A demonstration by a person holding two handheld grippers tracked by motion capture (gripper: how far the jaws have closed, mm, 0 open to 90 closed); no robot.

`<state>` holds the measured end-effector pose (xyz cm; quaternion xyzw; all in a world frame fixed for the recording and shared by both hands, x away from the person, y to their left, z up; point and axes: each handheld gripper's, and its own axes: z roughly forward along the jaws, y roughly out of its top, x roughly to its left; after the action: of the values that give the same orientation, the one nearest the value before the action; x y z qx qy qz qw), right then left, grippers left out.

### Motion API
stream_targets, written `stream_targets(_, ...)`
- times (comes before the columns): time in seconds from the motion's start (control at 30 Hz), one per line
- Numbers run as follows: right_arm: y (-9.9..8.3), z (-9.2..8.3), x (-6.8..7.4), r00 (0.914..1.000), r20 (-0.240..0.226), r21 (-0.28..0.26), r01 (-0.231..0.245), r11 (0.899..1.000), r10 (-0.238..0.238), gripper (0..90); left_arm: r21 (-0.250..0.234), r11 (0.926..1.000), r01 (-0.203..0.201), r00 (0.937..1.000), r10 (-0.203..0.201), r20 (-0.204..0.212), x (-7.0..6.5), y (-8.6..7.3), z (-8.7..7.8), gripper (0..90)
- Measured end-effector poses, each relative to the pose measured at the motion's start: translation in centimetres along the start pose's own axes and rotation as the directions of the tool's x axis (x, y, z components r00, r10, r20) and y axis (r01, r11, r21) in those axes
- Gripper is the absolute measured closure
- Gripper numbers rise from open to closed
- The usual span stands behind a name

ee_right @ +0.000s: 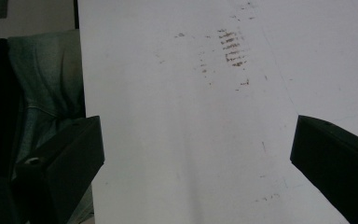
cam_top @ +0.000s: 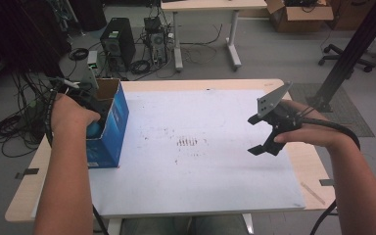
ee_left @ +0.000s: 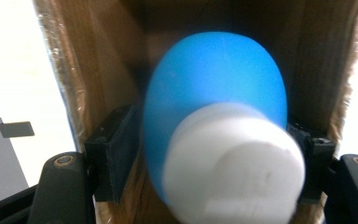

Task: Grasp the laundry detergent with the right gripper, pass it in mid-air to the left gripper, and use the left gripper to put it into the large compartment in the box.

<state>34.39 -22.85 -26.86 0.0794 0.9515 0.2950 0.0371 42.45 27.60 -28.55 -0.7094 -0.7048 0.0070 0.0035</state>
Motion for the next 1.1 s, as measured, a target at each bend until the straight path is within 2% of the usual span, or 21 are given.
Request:
stream_targets(0.23,-0.2,-0.3,0.2,1.0,0.004,-0.006,0.006,1.0,-0.006,2.8,-0.015,0.9999,0.006,0.9996,-0.006,-0.026,-0.3,-0.4,-1.2,25.2)
stream_targets(0.37,-0.3,-0.4,0.3,1.0,0.006,-0.011,0.006,1.0,-0.006,2.8,-0.019,0.9998,-0.005,0.9996,0.004,-0.028,-0.5,-0.6,-2.1,22.7)
stream_targets(0.5,-0.3,-0.5,0.5,0.9999,0.008,-0.015,0.008,1.0,-0.008,2.8,-0.018,0.9998,-0.004,0.9993,0.003,-0.037,-0.7,-0.8,-2.7,14.5)
stream_targets(0.7,-0.3,-0.8,0.7,0.9998,0.011,-0.017,0.015,1.0,-0.015,2.8,-0.037,0.9991,-0.022,0.9996,0.021,-0.02,-0.9,-1.2,-3.8,12.5)
stream_targets(0.9,-0.4,-1.0,0.9,0.9998,0.016,-0.013,0.013,1.0,-0.012,2.8,-0.054,0.9976,-0.043,0.9983,0.041,-0.041,-1.3,-1.7,-5.0,8.8)
stream_targets(1.03,-0.4,-1.2,1.0,0.9997,0.019,-0.015,0.013,1.0,-0.013,2.8,-0.045,0.9972,-0.059,0.9971,0.057,-0.05,-1.6,-2.1,-5.8,3.8)
stream_targets(1.1,-0.4,-1.3,1.1,0.9997,0.018,-0.016,0.016,1.0,-0.016,2.8,-0.055,0.9954,-0.078,0.9958,0.075,-0.053,-1.8,-2.4,-6.5,3.3)
